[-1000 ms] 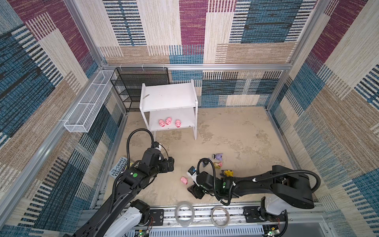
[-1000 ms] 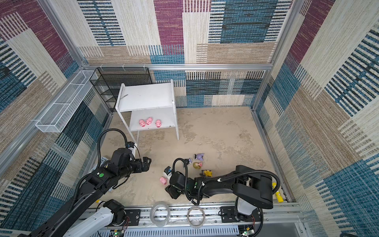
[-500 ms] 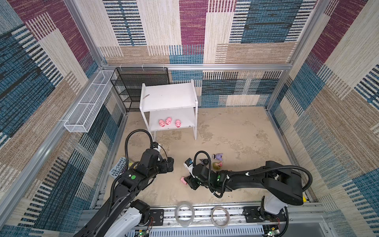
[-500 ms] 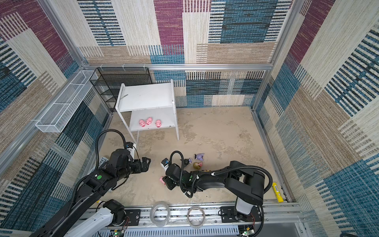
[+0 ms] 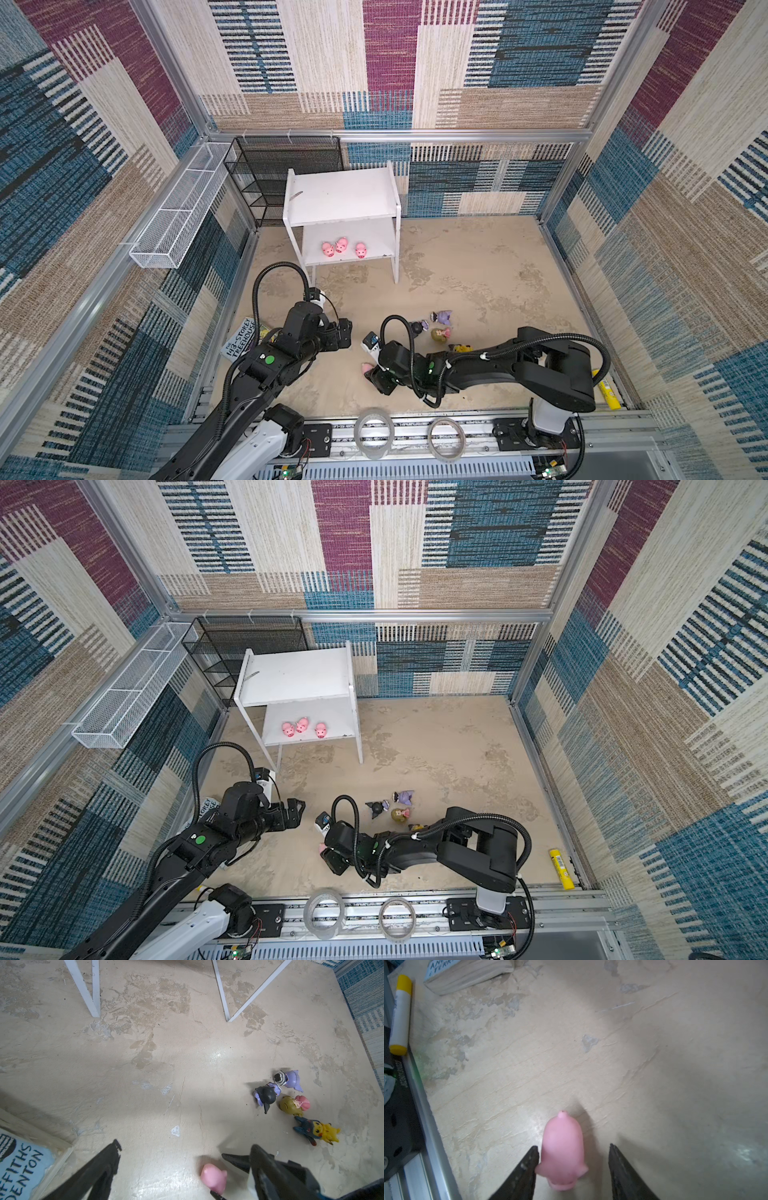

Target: Place and organize the plastic toys onto the shelf

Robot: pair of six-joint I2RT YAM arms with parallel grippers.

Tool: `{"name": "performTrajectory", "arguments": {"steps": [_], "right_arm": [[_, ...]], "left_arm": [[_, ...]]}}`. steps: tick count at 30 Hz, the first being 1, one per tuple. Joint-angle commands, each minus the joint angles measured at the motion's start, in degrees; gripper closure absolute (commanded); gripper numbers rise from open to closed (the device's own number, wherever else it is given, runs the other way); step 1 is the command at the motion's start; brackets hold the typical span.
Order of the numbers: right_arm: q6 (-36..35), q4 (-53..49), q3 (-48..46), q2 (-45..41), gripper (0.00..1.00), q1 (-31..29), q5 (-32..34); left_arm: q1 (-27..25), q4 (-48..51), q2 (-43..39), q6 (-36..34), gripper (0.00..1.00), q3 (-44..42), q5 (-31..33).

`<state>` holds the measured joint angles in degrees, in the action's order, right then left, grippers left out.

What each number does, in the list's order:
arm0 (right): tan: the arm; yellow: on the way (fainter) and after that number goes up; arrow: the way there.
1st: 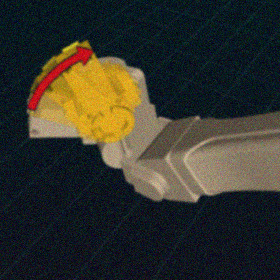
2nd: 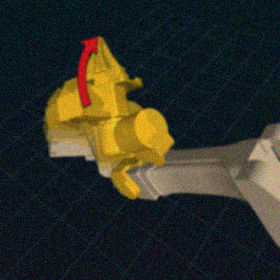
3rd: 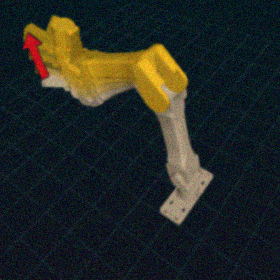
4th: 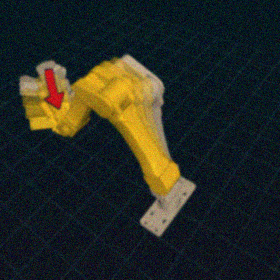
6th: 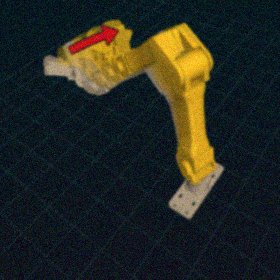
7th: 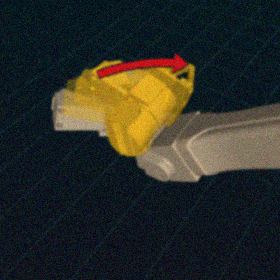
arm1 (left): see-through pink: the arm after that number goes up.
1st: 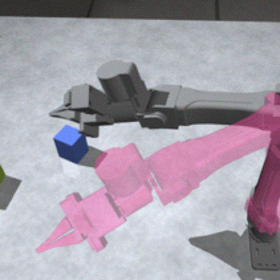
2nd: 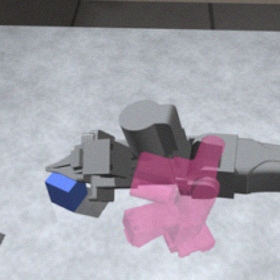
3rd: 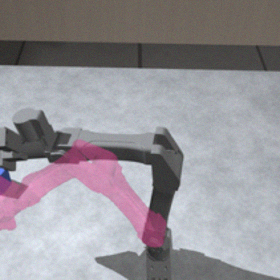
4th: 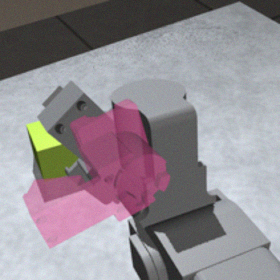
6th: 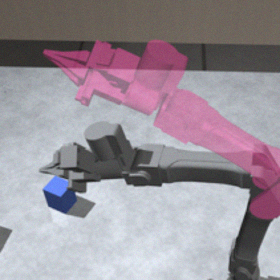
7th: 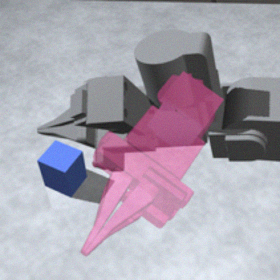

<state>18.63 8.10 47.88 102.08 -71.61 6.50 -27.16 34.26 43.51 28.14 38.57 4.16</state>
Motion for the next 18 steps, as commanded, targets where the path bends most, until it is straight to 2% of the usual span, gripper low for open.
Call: {"name": "performTrajectory", "arguments": {"steps": [1,8,18], "right_arm": [[0.43,0.49,0.67,0.57,0.44,-0.59,1.06],[0.06,2.84,0.66,-0.32,0.44,-0.98,-0.23],[-0.60,5.21,-4.84,-2.06,0.50,-0.99,-0.88]], "left_arm": [[0.04,-0.13,0.28,1.63,0.01,0.07,-0.11],[0.00,-0.32,1.40,1.48,0.01,0.42,-0.49],[0.00,-0.47,2.33,1.27,0.01,0.59,-0.56]]}}
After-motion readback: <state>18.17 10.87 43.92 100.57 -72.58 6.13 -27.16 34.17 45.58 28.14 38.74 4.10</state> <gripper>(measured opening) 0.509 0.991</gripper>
